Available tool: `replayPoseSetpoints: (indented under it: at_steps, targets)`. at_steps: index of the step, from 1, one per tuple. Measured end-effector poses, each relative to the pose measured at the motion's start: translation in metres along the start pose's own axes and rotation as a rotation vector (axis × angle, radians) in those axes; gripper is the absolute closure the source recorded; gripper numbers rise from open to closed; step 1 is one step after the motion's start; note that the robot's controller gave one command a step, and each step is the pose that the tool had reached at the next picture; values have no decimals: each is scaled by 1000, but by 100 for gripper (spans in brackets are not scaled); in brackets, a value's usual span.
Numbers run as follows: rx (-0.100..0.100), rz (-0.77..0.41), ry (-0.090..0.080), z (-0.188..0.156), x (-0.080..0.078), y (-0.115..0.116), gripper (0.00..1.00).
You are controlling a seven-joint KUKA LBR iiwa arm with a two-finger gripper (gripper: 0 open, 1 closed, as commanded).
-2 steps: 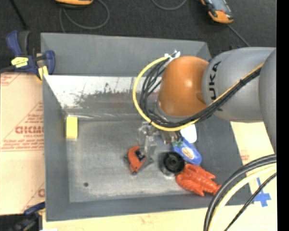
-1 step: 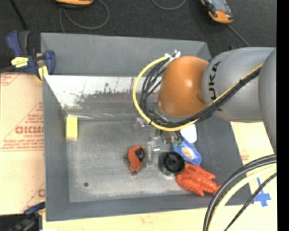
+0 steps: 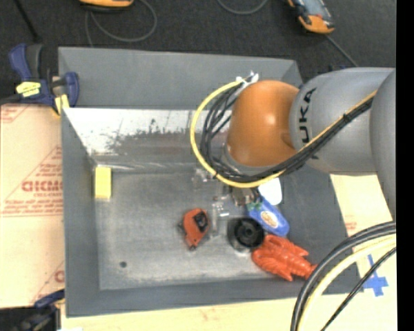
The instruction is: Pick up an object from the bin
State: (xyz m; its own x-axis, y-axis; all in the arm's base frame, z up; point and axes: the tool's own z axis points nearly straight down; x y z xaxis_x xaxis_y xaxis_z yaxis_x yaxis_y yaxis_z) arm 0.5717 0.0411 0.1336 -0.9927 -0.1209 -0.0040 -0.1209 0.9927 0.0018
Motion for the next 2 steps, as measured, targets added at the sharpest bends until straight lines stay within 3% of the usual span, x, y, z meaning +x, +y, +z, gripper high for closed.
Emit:
replayPoseSetpoints:
  at_steps: [1,2]
  targets:
    - [3,-48,-5,14,1,-1,0]
    - [1,-99,11,56,4,-4,0]
